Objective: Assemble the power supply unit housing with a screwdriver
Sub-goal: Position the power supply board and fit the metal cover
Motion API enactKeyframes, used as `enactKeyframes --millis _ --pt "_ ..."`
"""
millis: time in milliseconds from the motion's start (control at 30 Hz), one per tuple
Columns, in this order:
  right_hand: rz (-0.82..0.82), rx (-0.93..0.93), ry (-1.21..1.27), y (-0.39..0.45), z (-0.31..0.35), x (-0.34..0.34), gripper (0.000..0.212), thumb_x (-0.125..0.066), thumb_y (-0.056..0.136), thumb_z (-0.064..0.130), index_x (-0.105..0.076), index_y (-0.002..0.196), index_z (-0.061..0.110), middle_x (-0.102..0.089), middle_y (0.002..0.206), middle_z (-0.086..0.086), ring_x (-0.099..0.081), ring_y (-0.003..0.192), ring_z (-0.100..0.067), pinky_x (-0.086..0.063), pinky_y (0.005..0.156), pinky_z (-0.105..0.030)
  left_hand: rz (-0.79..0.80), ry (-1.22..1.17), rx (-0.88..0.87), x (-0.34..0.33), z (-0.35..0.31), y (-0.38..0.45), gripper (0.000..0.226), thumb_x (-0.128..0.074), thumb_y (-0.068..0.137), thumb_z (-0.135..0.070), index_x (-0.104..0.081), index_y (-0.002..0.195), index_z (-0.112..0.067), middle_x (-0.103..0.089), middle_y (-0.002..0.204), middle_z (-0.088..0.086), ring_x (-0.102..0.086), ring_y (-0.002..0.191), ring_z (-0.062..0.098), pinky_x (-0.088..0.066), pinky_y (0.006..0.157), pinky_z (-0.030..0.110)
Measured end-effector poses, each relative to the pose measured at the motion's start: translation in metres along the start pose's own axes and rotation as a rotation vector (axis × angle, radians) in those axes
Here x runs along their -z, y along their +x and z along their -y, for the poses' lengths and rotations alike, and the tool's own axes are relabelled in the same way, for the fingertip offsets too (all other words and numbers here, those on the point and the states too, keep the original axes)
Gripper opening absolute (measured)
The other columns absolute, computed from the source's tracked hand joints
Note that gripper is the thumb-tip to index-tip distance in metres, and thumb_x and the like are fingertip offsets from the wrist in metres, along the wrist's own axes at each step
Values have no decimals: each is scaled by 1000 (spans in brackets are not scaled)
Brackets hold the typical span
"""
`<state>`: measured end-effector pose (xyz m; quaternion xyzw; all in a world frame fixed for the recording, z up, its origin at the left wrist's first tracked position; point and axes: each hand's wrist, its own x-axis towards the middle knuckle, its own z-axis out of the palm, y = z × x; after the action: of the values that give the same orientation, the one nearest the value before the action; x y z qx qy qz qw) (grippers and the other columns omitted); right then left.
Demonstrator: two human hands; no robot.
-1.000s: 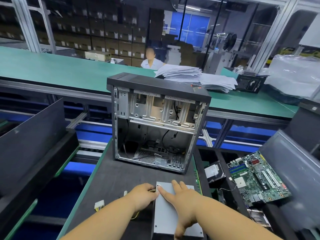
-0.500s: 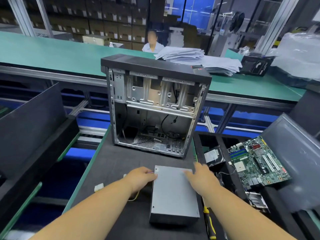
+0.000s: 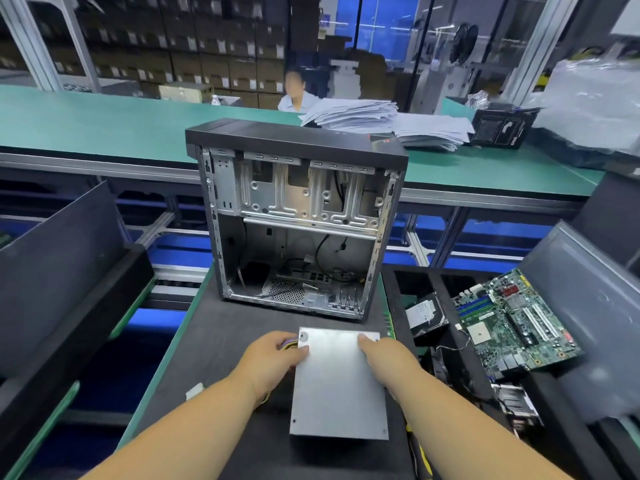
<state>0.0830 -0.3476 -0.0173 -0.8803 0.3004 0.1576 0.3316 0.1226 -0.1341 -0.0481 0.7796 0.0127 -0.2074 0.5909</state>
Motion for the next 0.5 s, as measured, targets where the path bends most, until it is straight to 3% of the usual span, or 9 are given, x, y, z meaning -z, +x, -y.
enactKeyframes --millis 200,333,433,500 --pt "-206 235 123 -21 12 11 56 -34 101 54 -51 137 15 -58 133 -6 -55 118 -26 -45 90 -36 -99 -17 -201 17 -30 -8 35 -78 79 -22 -65 109 -36 -72 105 -13 -67 99 3 -50 92 24" --pt "-195 408 275 -31 11 7 35 -45 101 42 -59 129 25 -62 124 4 -59 107 -16 -49 94 -40 -60 37 -236 30 -30 -14 51 -77 81 -18 -58 124 -39 -69 110 -15 -65 95 -5 -46 79 10" --pt "-126 362 297 -31 5 2 27 -52 97 37 -55 122 27 -61 119 6 -61 96 -14 -50 83 -35 13 50 -211 34 -20 -19 63 -77 80 -12 -51 132 -37 -70 107 -11 -63 77 -4 -44 65 13" --pt "-108 282 315 -29 2 3 22 -55 93 37 -52 113 28 -62 109 6 -62 89 -14 -49 76 -34 27 111 -222 34 -17 -20 68 -81 77 -16 -50 134 -36 -69 105 -8 -63 89 -3 -45 74 12"
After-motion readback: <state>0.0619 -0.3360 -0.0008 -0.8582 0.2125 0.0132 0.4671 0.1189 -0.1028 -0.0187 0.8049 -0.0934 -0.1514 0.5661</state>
